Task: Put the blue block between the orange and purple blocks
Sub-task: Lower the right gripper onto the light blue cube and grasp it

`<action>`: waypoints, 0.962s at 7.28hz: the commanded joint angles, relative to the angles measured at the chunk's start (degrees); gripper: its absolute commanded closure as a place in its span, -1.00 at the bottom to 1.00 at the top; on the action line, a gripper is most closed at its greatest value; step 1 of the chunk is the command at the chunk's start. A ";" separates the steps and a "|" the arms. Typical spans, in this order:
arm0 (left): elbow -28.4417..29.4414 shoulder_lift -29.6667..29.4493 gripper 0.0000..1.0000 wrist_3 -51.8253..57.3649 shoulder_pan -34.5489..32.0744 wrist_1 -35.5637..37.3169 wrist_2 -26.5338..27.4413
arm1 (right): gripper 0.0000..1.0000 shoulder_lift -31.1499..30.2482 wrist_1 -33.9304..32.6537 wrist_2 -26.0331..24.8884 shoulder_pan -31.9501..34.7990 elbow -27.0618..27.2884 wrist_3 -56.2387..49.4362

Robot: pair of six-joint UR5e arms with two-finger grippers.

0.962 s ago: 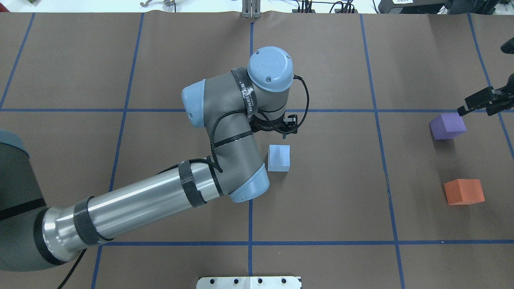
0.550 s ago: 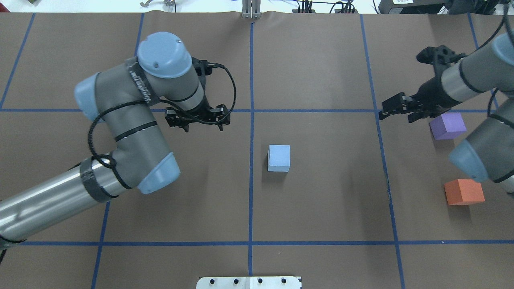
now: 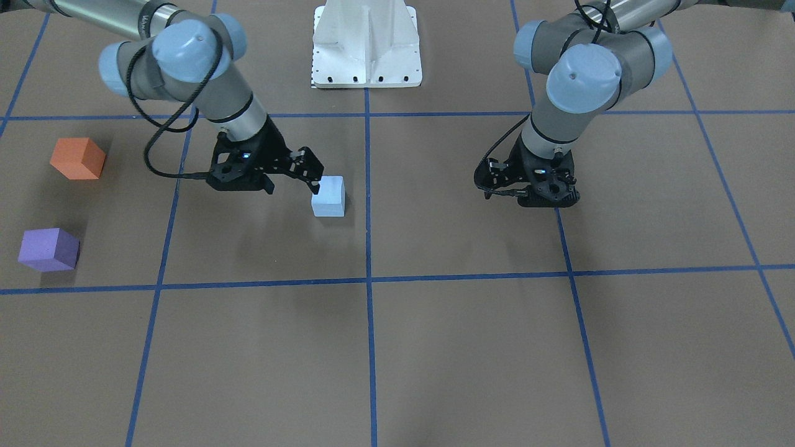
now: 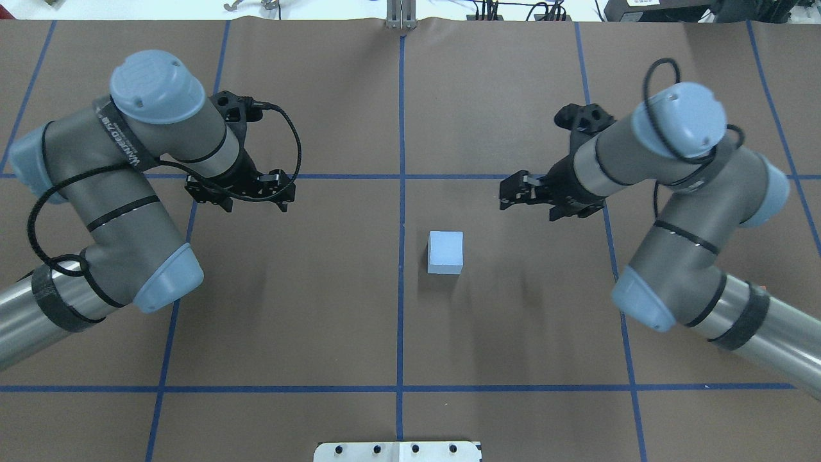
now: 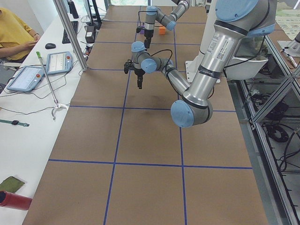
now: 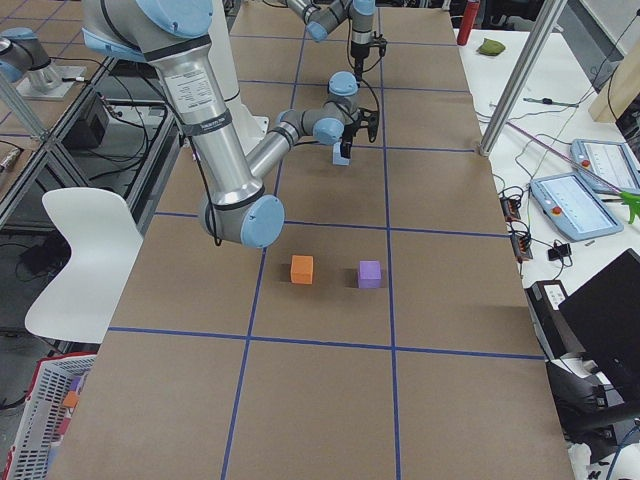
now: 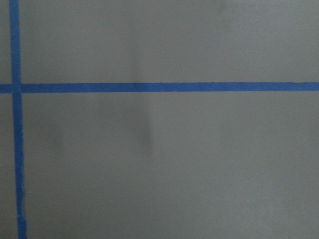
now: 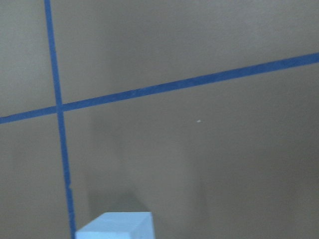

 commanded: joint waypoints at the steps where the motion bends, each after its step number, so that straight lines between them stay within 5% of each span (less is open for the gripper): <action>1: -0.31 0.72 -1.00 0.20 -0.06 -0.16 0.04 | -1.00 4.06 -3.64 -4.27 -3.26 -2.93 0.84; 7: -0.66 0.55 -1.00 -0.24 -0.06 -0.07 -0.04 | -0.99 4.60 -2.94 -5.87 -5.90 -7.78 -5.85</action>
